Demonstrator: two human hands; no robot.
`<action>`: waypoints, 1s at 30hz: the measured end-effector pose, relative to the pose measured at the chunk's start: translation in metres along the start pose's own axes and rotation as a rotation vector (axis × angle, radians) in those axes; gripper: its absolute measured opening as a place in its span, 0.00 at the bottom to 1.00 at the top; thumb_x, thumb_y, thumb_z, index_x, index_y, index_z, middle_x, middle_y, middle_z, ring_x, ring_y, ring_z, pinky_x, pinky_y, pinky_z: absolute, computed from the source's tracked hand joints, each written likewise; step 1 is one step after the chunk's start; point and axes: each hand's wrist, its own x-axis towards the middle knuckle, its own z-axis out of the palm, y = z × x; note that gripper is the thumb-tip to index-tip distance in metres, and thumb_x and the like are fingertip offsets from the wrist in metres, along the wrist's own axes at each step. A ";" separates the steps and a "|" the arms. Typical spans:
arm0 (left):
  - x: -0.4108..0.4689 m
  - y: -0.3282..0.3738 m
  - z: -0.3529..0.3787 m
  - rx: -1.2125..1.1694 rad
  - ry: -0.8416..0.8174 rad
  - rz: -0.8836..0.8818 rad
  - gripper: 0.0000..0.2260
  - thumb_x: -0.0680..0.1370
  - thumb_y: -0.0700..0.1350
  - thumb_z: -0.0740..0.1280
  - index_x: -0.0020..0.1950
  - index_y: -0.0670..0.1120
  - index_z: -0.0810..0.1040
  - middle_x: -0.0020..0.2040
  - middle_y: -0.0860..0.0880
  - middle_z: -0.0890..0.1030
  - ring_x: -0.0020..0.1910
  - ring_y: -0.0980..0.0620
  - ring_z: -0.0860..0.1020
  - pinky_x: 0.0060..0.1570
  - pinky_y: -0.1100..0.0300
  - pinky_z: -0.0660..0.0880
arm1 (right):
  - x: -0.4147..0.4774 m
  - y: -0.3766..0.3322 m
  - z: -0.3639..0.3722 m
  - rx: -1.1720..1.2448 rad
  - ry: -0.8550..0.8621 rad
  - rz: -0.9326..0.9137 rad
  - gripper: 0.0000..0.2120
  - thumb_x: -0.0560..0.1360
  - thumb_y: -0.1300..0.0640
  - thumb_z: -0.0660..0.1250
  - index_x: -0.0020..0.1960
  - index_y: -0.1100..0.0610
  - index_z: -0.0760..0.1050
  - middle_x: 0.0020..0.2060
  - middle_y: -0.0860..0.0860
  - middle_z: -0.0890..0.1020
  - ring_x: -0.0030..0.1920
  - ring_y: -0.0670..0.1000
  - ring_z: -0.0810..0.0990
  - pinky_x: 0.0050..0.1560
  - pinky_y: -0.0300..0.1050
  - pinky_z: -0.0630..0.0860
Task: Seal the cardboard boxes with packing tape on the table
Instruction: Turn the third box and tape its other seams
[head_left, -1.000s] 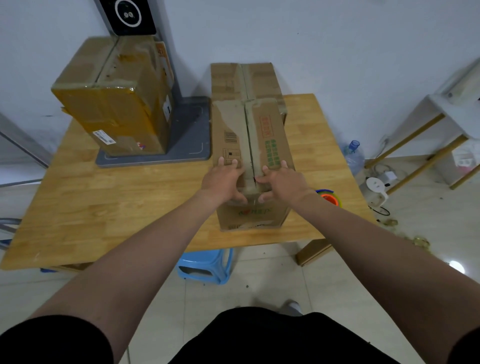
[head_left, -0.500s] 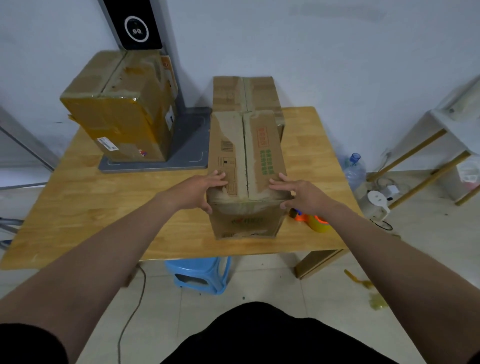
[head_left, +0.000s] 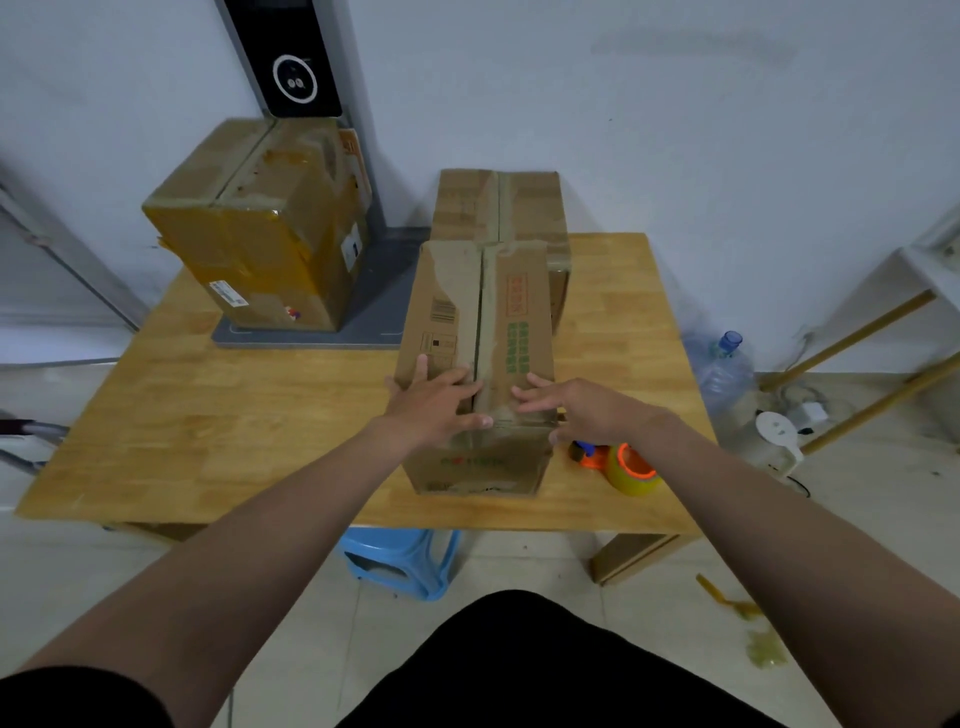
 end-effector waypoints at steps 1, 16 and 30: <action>0.001 0.001 -0.001 0.005 0.001 -0.006 0.36 0.77 0.74 0.56 0.82 0.62 0.56 0.84 0.60 0.49 0.81 0.36 0.37 0.72 0.22 0.46 | 0.001 0.001 0.000 -0.029 -0.013 -0.019 0.34 0.75 0.66 0.73 0.76 0.46 0.68 0.78 0.39 0.59 0.79 0.39 0.46 0.78 0.45 0.55; -0.005 -0.002 -0.003 -0.042 0.099 -0.041 0.28 0.81 0.65 0.61 0.80 0.60 0.64 0.84 0.58 0.53 0.83 0.49 0.46 0.76 0.38 0.53 | 0.000 0.003 0.001 0.127 0.081 -0.053 0.25 0.74 0.59 0.76 0.70 0.55 0.77 0.76 0.46 0.68 0.79 0.41 0.52 0.78 0.44 0.55; -0.030 -0.032 0.030 -0.753 0.362 -0.214 0.33 0.82 0.52 0.68 0.82 0.52 0.55 0.76 0.49 0.72 0.72 0.44 0.72 0.65 0.48 0.72 | 0.003 -0.011 0.018 0.265 0.252 0.322 0.39 0.79 0.49 0.69 0.82 0.43 0.50 0.80 0.52 0.57 0.78 0.57 0.59 0.73 0.53 0.67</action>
